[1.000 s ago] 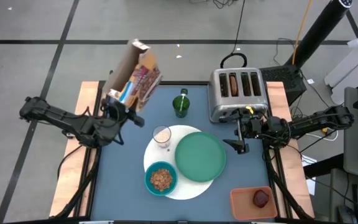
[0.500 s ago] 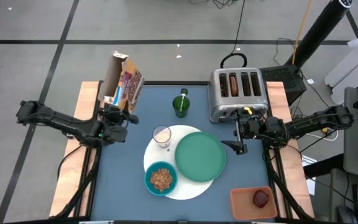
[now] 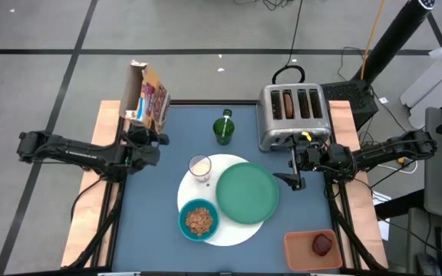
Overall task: Arrange a breakfast setting
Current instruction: Pour the cereal from the cereal box into the blue bowl
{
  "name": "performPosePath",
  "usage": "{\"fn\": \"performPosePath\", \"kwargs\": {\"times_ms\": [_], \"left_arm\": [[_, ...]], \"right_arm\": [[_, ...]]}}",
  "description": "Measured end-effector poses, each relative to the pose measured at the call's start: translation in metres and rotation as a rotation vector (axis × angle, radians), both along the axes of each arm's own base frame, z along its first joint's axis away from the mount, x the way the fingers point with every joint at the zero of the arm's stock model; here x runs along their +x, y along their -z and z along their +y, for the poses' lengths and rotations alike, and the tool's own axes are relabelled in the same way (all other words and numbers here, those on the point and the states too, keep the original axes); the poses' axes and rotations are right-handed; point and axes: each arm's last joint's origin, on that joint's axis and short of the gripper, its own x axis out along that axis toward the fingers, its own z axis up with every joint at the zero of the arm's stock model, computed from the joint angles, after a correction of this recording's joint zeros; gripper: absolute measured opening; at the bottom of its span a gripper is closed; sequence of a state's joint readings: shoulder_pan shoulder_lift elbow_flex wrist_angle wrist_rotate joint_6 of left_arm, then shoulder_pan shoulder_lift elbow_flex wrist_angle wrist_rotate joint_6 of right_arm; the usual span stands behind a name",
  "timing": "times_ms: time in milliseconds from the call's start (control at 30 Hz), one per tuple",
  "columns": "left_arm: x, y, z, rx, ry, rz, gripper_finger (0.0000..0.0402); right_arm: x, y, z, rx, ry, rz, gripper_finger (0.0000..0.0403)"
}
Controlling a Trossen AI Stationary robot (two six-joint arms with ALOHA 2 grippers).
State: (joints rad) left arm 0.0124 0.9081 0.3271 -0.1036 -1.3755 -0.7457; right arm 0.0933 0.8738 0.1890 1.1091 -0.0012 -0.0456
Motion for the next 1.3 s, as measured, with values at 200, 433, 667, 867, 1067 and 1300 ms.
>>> {"fn": "performPosePath", "kwargs": {"times_ms": [200,433,667,867,1067,1300], "left_arm": [[-0.001,0.004,0.011,-0.078,0.005,-0.003,0.0122],[-0.005,0.009,0.015,-0.144,0.004,-0.006,0.0122],[-0.009,0.014,0.014,-0.183,0.008,0.015,0.0122],[-0.010,0.016,0.014,-0.217,0.030,0.045,0.0122],[-0.011,0.017,0.014,-0.229,0.039,0.052,0.0122],[-0.010,0.017,0.013,-0.243,0.029,-0.006,0.0122]], "right_arm": [[0.000,0.000,0.000,0.000,0.000,0.000,0.0393],[0.000,0.000,0.000,0.000,0.000,0.000,0.0393],[0.000,0.000,0.000,0.000,0.000,0.000,0.0393],[0.000,0.000,0.000,0.000,0.000,0.000,0.0393],[0.000,0.000,0.000,0.000,0.000,0.000,0.0393],[0.000,0.000,0.000,0.000,0.000,0.000,0.0393]]}}
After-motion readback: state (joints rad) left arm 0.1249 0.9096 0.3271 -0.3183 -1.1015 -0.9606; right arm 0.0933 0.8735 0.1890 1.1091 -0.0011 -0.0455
